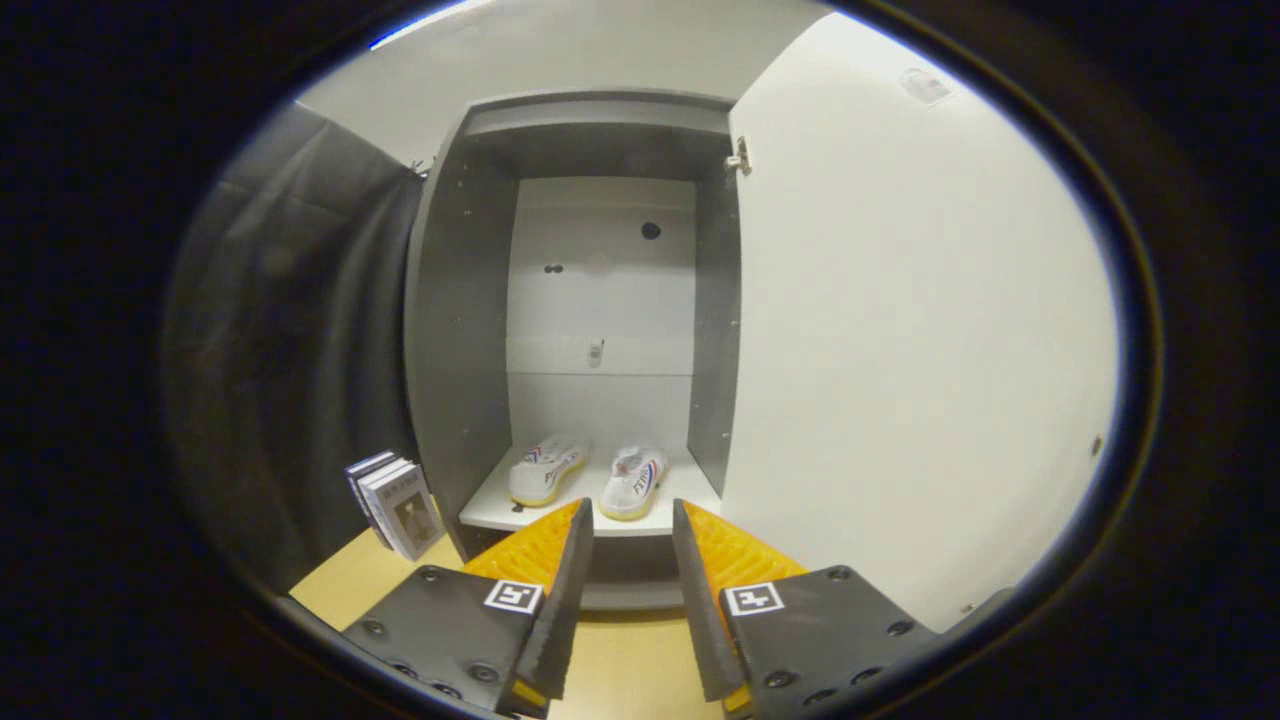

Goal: Open the shoe cabinet door, grab the shoes and put them into the shoe cabinet, then close the shoe cabinet door.

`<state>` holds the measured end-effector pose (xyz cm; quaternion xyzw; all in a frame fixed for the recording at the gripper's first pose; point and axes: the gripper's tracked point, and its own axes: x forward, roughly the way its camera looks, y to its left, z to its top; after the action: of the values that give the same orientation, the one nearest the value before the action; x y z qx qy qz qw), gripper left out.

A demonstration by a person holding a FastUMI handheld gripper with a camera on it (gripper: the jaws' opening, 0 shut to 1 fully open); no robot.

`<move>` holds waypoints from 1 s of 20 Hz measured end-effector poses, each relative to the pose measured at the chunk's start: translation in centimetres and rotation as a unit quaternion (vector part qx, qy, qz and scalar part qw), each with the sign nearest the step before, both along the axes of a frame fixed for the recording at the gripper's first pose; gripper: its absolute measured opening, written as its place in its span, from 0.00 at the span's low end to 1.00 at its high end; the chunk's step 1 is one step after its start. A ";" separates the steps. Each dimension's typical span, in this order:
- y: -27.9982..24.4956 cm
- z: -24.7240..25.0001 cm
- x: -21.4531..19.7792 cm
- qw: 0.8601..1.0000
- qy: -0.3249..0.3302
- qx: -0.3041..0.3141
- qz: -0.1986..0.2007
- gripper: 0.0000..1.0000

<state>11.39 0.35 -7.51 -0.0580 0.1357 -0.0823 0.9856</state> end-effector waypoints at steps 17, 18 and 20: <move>-5.7 5.8 -13.1 0.996 -0.015 0.040 0.084 0.52; -6.1 6.1 -13.8 0.995 -0.017 0.039 0.091 0.52; -7.3 6.3 -15.1 0.994 -0.016 0.039 0.099 0.52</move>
<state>-3.74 -6.90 -1.25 -0.0315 0.1165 0.0199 0.9925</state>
